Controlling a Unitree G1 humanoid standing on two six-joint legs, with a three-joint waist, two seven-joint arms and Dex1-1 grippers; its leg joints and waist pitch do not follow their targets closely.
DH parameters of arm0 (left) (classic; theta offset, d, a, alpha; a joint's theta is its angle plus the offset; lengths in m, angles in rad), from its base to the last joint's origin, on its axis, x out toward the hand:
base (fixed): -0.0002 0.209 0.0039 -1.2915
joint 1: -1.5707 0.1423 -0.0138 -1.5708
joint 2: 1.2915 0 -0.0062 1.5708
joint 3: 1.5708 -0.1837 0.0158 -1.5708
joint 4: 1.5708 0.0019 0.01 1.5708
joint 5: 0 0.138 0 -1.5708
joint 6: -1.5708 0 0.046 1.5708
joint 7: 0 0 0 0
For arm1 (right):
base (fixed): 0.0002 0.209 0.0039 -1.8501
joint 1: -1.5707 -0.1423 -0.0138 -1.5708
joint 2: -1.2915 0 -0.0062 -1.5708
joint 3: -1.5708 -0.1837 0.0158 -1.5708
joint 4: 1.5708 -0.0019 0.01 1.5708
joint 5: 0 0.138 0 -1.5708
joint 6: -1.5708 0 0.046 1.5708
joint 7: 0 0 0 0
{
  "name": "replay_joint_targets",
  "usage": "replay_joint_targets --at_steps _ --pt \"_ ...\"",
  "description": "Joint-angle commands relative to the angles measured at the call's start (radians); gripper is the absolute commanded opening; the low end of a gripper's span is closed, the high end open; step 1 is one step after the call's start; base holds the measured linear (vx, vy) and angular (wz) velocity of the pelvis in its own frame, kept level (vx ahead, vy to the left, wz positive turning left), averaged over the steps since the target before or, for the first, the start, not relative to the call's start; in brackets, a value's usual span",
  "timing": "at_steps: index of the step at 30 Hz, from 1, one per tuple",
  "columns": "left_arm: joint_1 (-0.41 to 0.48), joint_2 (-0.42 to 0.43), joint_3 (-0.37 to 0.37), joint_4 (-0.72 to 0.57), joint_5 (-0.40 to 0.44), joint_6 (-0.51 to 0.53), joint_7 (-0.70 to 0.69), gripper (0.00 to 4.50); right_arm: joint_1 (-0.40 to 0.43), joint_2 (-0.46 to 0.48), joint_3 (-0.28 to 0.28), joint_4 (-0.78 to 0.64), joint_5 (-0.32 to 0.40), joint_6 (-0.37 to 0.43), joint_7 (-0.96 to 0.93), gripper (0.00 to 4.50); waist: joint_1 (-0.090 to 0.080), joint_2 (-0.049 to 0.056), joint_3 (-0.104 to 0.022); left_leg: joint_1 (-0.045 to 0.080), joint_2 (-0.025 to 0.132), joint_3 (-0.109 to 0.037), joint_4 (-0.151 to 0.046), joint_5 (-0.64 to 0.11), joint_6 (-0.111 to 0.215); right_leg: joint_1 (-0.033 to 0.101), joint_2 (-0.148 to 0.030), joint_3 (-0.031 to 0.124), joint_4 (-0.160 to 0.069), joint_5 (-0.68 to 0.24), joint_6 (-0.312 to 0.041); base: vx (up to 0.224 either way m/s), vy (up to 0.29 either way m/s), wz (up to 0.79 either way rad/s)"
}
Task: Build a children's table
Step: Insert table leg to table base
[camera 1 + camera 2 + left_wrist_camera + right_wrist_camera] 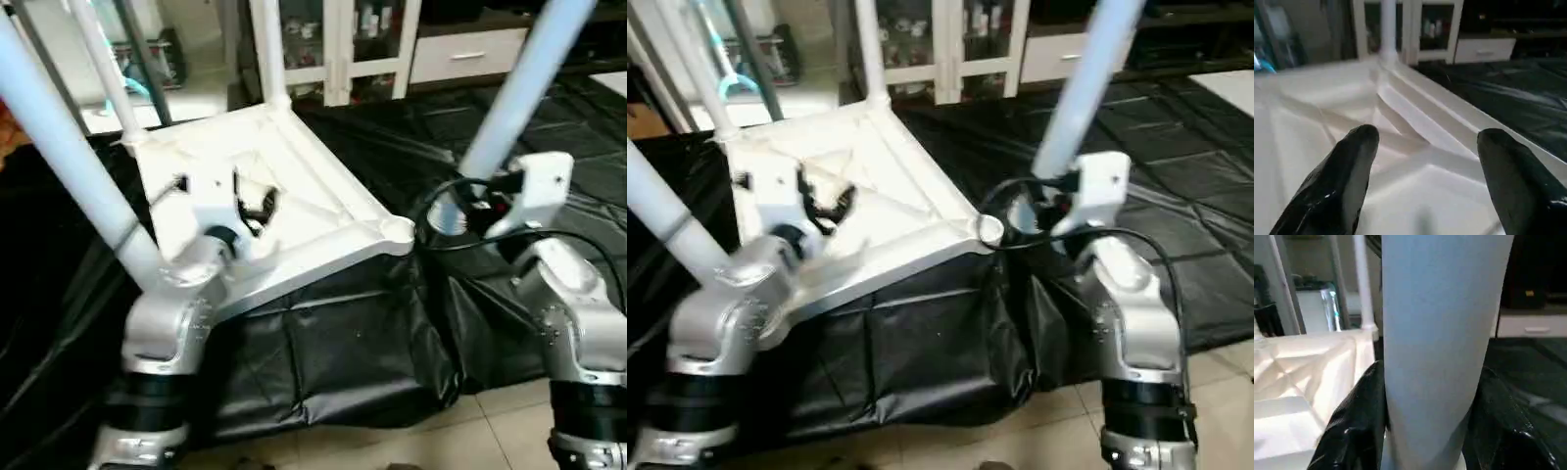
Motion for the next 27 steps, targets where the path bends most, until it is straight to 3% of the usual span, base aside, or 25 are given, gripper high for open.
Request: replay_joint_targets --at_steps 1,2,3,5,6,8,9,10,11,12,14,15,16,17,18,19,20,21,22,23,24,25,26,27 --pt "0.018 0.011 0.004 -0.031 0.024 0.002 0.002 3.60 0.004 0.014 0.032 -0.012 -0.008 -0.024 0.013 1.86 0.001 -0.023 -0.061 0.018 0.013 -0.012 -0.074 -0.193 0.007 0.028 -0.048 0.021 -0.110 -0.263 -0.146 0.000 0.000 0.00" --pt "0.029 0.010 0.004 -0.046 0.026 0.010 0.008 3.60 0.001 0.007 0.046 -0.002 -0.027 -0.039 0.018 1.86 -0.002 -0.023 -0.059 0.017 0.013 -0.012 -0.074 -0.196 0.004 0.026 -0.047 0.021 -0.111 -0.259 -0.146 0.000 0.000 0.00" --pt "0.039 0.009 0.002 -0.058 0.031 0.010 0.013 3.60 -0.004 0.002 0.054 0.004 -0.038 -0.049 0.021 1.86 -0.004 -0.032 -0.068 0.019 0.015 -0.011 -0.073 -0.193 -0.003 0.031 -0.045 0.021 -0.108 -0.239 -0.148 0.000 0.000 0.00" --pt "0.057 0.000 -0.001 -0.071 0.035 0.011 0.020 3.60 -0.020 -0.001 0.044 0.010 -0.033 -0.038 0.010 1.86 -0.003 -0.021 -0.079 0.023 0.021 -0.016 -0.074 -0.157 -0.010 0.033 -0.040 0.017 -0.097 -0.142 -0.168 0.000 0.000 0.00" --pt "0.061 -0.003 -0.002 -0.072 0.037 0.009 0.023 3.60 -0.025 0.000 0.037 0.008 -0.026 -0.031 0.004 1.86 -0.005 -0.022 -0.079 0.023 0.023 -0.018 -0.076 -0.148 -0.016 0.033 -0.034 0.012 -0.095 -0.108 -0.172 0.000 0.000 0.00" --pt "0.064 -0.015 -0.009 -0.070 0.044 -0.008 0.033 3.60 -0.031 -0.010 0.027 0.010 -0.026 -0.031 0.002 1.86 -0.014 -0.012 -0.082 0.041 0.048 -0.041 -0.089 -0.149 -0.045 0.029 -0.002 -0.012 -0.083 -0.010 -0.191 0.000 0.000 0.00" --pt "0.072 -0.024 -0.019 -0.064 0.059 -0.026 0.043 3.60 -0.029 -0.020 0.025 0.024 -0.032 -0.045 0.013 1.86 -0.022 -0.022 -0.082 0.053 0.081 -0.061 -0.106 -0.147 -0.014 0.026 0.004 -0.028 -0.068 0.024 -0.223 0.000 0.000 0.00" --pt "0.078 -0.031 -0.027 -0.062 0.069 -0.037 0.050 3.60 -0.027 -0.027 0.024 0.035 -0.036 -0.055 0.022 1.86 -0.032 -0.013 -0.080 0.069 0.150 -0.096 -0.137 -0.155 0.040 0.008 -0.005 -0.048 -0.045 0.010 -0.244 0.000 0.000 0.00" --pt "0.085 -0.040 -0.031 -0.072 0.074 -0.031 0.058 3.60 -0.025 -0.031 0.020 0.040 -0.034 -0.058 0.026 1.86 -0.035 -0.006 -0.082 0.074 0.174 -0.109 -0.143 -0.156 0.073 0.003 -0.015 -0.054 -0.029 0.003 -0.245 0.000 0.000 0.00" --pt "0.097 -0.042 -0.036 -0.093 0.087 -0.025 0.067 3.60 -0.026 -0.031 0.024 0.050 -0.029 -0.059 0.040 1.86 -0.050 -0.040 -0.079 0.073 0.215 -0.115 -0.164 -0.180 0.156 -0.013 -0.032 -0.074 0.012 -0.008 -0.256 0.011 -0.101 0.11" --pt "0.112 -0.040 -0.040 -0.111 0.101 -0.023 0.073 3.60 -0.022 -0.026 0.029 0.062 -0.024 -0.064 0.050 1.86 -0.052 -0.041 -0.078 0.066 0.201 -0.102 -0.158 -0.192 0.200 -0.017 -0.045 -0.069 0.010 0.006 -0.287 0.006 -0.183 0.04" --pt "0.120 -0.037 -0.043 -0.118 0.113 -0.028 0.078 3.60 -0.019 -0.025 0.033 0.069 -0.024 -0.067 0.055 1.86 -0.052 -0.071 -0.081 0.052 0.162 -0.071 -0.138 -0.234 0.236 -0.011 -0.054 -0.066 -0.014 0.025 -0.373 -0.009 -0.229 -0.02" --pt "0.124 -0.034 -0.043 -0.123 0.118 -0.028 0.080 3.60 -0.017 -0.025 0.036 0.077 -0.024 -0.069 0.060 1.86 -0.048 -0.112 -0.088 0.019 0.018 0.007 -0.031 -0.261 0.235 0.016 -0.037 -0.057 -0.100 0.018 -0.486 -0.024 -0.229 -0.02" --pt "0.125 -0.035 -0.044 -0.125 0.120 -0.027 0.082 3.60 -0.017 -0.026 0.037 0.079 -0.022 -0.069 0.063 1.86 -0.034 -0.135 -0.094 -0.012 -0.072 0.044 0.088 -0.281 0.223 0.035 -0.040 -0.042 -0.144 -0.043 -0.508 -0.024 -0.229 -0.02" --pt "0.127 -0.036 -0.043 -0.133 0.132 -0.030 0.089 3.60 -0.016 -0.027 0.035 0.090 -0.011 -0.070 0.075 1.86 -0.005 -0.152 -0.091 -0.045 -0.084 0.033 0.170 -0.253 0.180 0.059 -0.073 -0.020 -0.164 -0.201 -0.462 -0.040 -0.208 0.01" --pt "0.128 -0.036 -0.043 -0.136 0.136 -0.030 0.092 3.60 -0.016 -0.027 0.033 0.095 -0.007 -0.069 0.078 1.86 -0.011 -0.158 -0.082 -0.068 -0.081 0.023 0.178 -0.240 0.168 0.062 -0.081 -0.013 -0.159 -0.218 -0.427 -0.050 -0.176 -0.02" --pt "0.133 -0.033 -0.050 -0.144 0.153 -0.052 0.092 3.60 -0.015 -0.025 0.027 0.102 0.004 -0.062 0.082 1.86 -0.017 -0.142 -0.082 -0.070 -0.069 0.001 0.159 -0.219 0.151 0.073 -0.097 -0.026 -0.162 -0.252 -0.351 -0.050 -0.176 -0.02" --pt "0.135 -0.031 -0.055 -0.148 0.161 -0.067 0.089 3.60 -0.015 -0.024 0.025 0.104 0.008 -0.058 0.083 1.86 -0.027 -0.112 -0.084 -0.050 -0.039 -0.019 0.077 -0.179 0.175 0.074 -0.071 -0.057 -0.185 -0.278 -0.197 -0.057 -0.138 0.01" --pt "0.138 -0.042 -0.047 -0.154 0.150 -0.062 0.091 3.60 -0.015 -0.022 0.023 0.102 0.016 -0.047 0.088 1.86 -0.036 -0.037 -0.112 0.058 0.184 -0.170 -0.036 0.036 0.223 0.023 -0.020 -0.137 -0.091 -0.162 -0.005 -0.047 -0.152 -0.04" --pt "0.146 -0.040 -0.048 -0.160 0.153 -0.080 0.087 3.60 -0.007 -0.033 0.044 0.086 0.012 -0.034 0.109 1.86 -0.060 -0.051 -0.105 0.076 0.311 -0.242 -0.083 0.210 0.325 -0.086 -0.034 -0.105 0.107 -0.278 0.090 -0.047 -0.152 -0.04" --pt "0.148 -0.041 -0.047 -0.161 0.147 -0.078 0.082 3.60 -0.005 -0.033 0.046 0.082 0.013 -0.036 0.113 1.86 -0.059 -0.065 -0.108 0.089 0.263 -0.221 -0.050 0.294 0.343 -0.131 -0.038 -0.082 0.153 -0.268 0.070 -0.046 -0.145 -0.10" --pt "0.153 -0.041 -0.045 -0.164 0.139 -0.081 0.074 3.60 -0.001 -0.034 0.047 0.075 0.014 -0.039 0.117 1.86 -0.050 -0.059 -0.090 0.039 0.166 -0.151 -0.045 0.324 0.395 -0.114 -0.026 -0.060 0.161 -0.141 0.013 -0.080 -0.133 0.00" --pt "0.159 -0.045 -0.043 -0.168 0.132 -0.088 0.062 3.60 0.001 -0.034 0.043 0.071 0.017 -0.041 0.120 1.86 -0.043 -0.059 -0.082 0.024 0.141 -0.127 -0.056 0.282 0.427 -0.096 -0.024 -0.049 0.134 -0.105 -0.002 -0.080 -0.133 0.00" --pt "0.162 -0.045 -0.043 -0.169 0.129 -0.092 0.055 3.60 0.002 -0.038 0.044 0.070 0.014 -0.044 0.125 1.86 -0.041 -0.090 -0.092 0.026 0.076 -0.100 -0.020 0.196 0.437 -0.064 -0.042 -0.010 0.035 -0.009 -0.059 -0.104 -0.185 -0.03"
